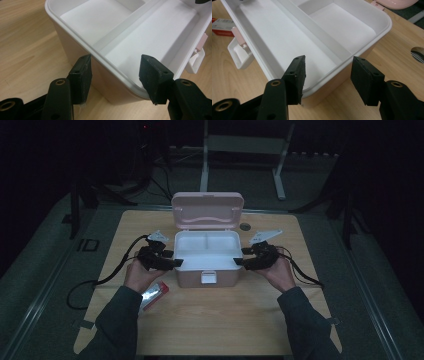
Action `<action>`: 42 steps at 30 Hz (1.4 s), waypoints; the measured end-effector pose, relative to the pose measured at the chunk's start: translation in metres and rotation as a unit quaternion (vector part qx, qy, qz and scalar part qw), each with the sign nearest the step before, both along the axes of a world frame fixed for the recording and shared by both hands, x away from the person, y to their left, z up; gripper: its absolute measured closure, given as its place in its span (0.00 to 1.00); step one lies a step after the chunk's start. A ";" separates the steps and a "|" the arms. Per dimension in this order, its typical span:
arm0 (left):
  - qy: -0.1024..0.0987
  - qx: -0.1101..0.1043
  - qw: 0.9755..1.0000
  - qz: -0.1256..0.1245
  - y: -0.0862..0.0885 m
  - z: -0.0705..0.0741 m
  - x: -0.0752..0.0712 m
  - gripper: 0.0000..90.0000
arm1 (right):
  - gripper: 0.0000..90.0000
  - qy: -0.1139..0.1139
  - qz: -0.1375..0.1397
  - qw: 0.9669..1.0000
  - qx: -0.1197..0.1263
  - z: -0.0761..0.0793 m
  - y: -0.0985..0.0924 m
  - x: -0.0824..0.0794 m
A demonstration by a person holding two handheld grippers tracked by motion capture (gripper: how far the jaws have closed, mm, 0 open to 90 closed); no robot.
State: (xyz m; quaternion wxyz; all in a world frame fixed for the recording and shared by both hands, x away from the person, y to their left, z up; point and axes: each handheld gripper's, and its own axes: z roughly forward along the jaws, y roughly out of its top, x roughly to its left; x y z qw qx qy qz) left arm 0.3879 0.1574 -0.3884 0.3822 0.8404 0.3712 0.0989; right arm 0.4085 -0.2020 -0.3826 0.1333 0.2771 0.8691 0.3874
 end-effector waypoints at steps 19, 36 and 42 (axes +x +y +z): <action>0.006 0.022 1.000 -0.013 -0.009 0.003 -0.023 0.49 | 0.50 -0.010 0.004 1.000 0.006 -0.002 -0.008 -0.035; -0.017 0.004 1.000 -0.001 0.002 0.013 -0.023 0.45 | 0.48 -0.050 0.029 0.998 -0.033 0.013 -0.006 -0.034; -0.034 -0.007 0.999 0.005 0.015 0.023 -0.030 0.45 | 0.49 -0.072 0.053 0.995 -0.036 0.028 -0.002 -0.033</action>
